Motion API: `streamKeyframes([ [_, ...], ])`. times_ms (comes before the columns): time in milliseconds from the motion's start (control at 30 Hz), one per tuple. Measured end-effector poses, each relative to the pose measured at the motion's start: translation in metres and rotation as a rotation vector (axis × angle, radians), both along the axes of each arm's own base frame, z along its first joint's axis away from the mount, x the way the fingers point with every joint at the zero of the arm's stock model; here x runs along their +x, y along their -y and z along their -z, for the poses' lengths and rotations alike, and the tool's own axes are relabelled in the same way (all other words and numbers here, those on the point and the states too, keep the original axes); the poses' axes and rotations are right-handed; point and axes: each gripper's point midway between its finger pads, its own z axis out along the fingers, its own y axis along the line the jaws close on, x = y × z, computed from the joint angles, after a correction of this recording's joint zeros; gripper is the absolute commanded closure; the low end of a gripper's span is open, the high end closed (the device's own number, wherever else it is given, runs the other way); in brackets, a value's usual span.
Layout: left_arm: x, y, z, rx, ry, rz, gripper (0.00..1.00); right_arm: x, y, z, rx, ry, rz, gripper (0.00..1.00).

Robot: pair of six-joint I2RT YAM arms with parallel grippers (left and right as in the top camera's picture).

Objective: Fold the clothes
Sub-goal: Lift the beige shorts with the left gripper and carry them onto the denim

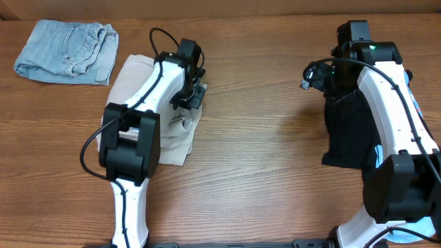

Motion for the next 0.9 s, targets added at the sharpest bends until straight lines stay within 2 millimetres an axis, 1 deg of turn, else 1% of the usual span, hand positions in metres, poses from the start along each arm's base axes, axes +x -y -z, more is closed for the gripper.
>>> streamKeyframes([
  [100,-0.011,-0.014,-0.006,0.06,-0.1,0.017,0.96,0.0,0.0,0.0,0.0,0.0,0.0,0.11],
  [133,-0.011,-0.018,-0.008,0.075,-0.117,0.019,0.96,0.0,0.0,0.0,0.0,0.0,0.0,0.11],
  [200,-0.006,-0.03,-0.02,0.109,-0.13,0.025,0.96,0.0,0.0,0.0,0.0,0.001,0.0,0.11],
  [300,0.016,-0.047,-0.053,0.152,-0.072,0.025,0.96,0.0,0.0,0.0,0.0,0.001,0.0,0.11],
  [467,0.056,-0.07,-0.136,0.205,0.144,0.018,0.96,0.0,0.0,0.0,0.0,0.001,0.0,0.11],
  [533,0.066,-0.079,-0.165,0.219,0.225,0.01,0.96,0.0,0.0,0.0,0.0,0.0,0.0,0.11],
  [600,0.071,-0.085,-0.188,0.228,0.286,0.006,0.96,0.0,0.0,0.0,0.0,0.0,0.0,0.11],
  [767,0.079,-0.093,-0.228,0.237,0.403,-0.004,0.96,0.0,0.0,0.0,0.0,-0.001,-0.001,0.11],
  [900,0.081,-0.1,-0.246,0.24,0.456,-0.024,0.96,0.0,0.0,0.0,0.0,-0.002,0.0,0.11],
])
